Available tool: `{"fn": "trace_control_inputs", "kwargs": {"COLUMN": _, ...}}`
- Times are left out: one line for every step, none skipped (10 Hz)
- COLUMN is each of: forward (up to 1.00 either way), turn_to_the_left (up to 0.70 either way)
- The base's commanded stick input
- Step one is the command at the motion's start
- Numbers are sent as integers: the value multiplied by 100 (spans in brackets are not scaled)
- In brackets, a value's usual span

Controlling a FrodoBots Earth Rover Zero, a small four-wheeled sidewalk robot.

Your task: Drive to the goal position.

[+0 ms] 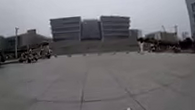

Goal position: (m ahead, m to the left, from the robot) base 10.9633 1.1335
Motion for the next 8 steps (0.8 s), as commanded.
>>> {"fn": "trace_control_inputs", "kwargs": {"forward": 100, "turn_to_the_left": 2}}
{"fn": "trace_control_inputs", "kwargs": {"forward": 100, "turn_to_the_left": -8}}
{"fn": "trace_control_inputs", "kwargs": {"forward": 100, "turn_to_the_left": -35}}
{"fn": "trace_control_inputs", "kwargs": {"forward": 100, "turn_to_the_left": -38}}
{"fn": "trace_control_inputs", "kwargs": {"forward": 100, "turn_to_the_left": -38}}
{"fn": "trace_control_inputs", "kwargs": {"forward": 100, "turn_to_the_left": -38}}
{"fn": "trace_control_inputs", "kwargs": {"forward": 100, "turn_to_the_left": -38}}
{"fn": "trace_control_inputs", "kwargs": {"forward": 100, "turn_to_the_left": -38}}
